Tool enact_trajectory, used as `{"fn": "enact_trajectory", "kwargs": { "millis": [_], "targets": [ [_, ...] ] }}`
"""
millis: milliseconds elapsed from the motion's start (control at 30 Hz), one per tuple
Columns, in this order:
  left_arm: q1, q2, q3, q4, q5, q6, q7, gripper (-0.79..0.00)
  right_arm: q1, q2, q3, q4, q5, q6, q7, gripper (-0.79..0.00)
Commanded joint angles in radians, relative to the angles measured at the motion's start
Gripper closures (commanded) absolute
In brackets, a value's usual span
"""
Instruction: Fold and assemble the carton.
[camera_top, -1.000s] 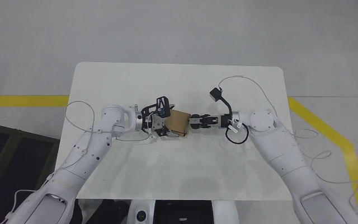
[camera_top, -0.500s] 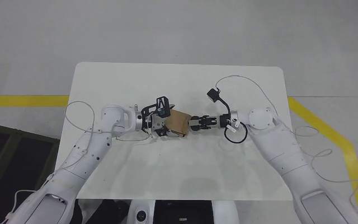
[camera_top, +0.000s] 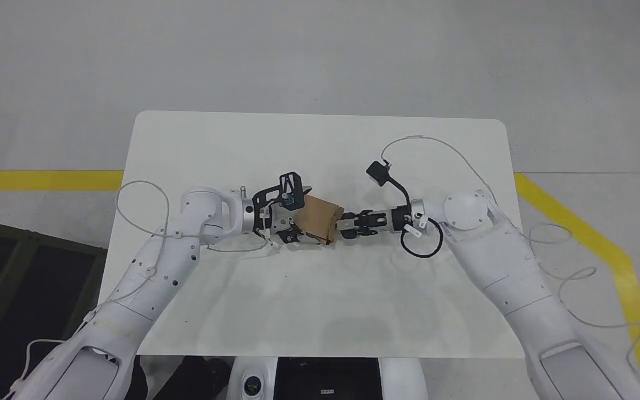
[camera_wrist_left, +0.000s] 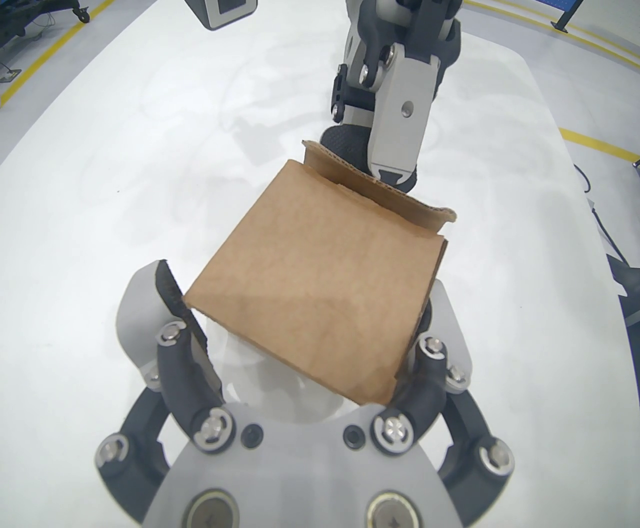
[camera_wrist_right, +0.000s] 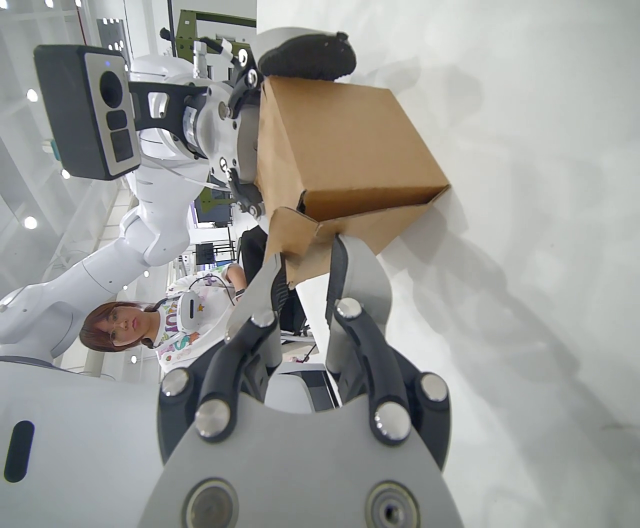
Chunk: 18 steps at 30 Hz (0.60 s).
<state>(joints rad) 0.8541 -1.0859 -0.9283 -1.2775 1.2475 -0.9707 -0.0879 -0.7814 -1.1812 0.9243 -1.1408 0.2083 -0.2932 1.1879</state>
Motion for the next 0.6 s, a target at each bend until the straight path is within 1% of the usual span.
{"fn": "enact_trajectory", "kwargs": {
  "millis": [0, 133, 567],
  "targets": [
    [0.000, 0.000, 0.000, 0.000, -0.001, -0.002, 0.001, -0.785, 0.002, 0.000, -0.002, 0.002, -0.002, 0.005, 0.003, -0.157],
    [0.000, -0.001, -0.002, 0.001, -0.003, -0.001, 0.000, -0.785, 0.008, -0.001, -0.006, 0.007, -0.006, 0.019, 0.008, -0.142],
    [0.002, -0.001, -0.005, 0.001, -0.004, -0.001, -0.002, -0.785, 0.007, 0.006, -0.002, -0.019, -0.041, 0.065, 0.014, -0.142]
  ]
}}
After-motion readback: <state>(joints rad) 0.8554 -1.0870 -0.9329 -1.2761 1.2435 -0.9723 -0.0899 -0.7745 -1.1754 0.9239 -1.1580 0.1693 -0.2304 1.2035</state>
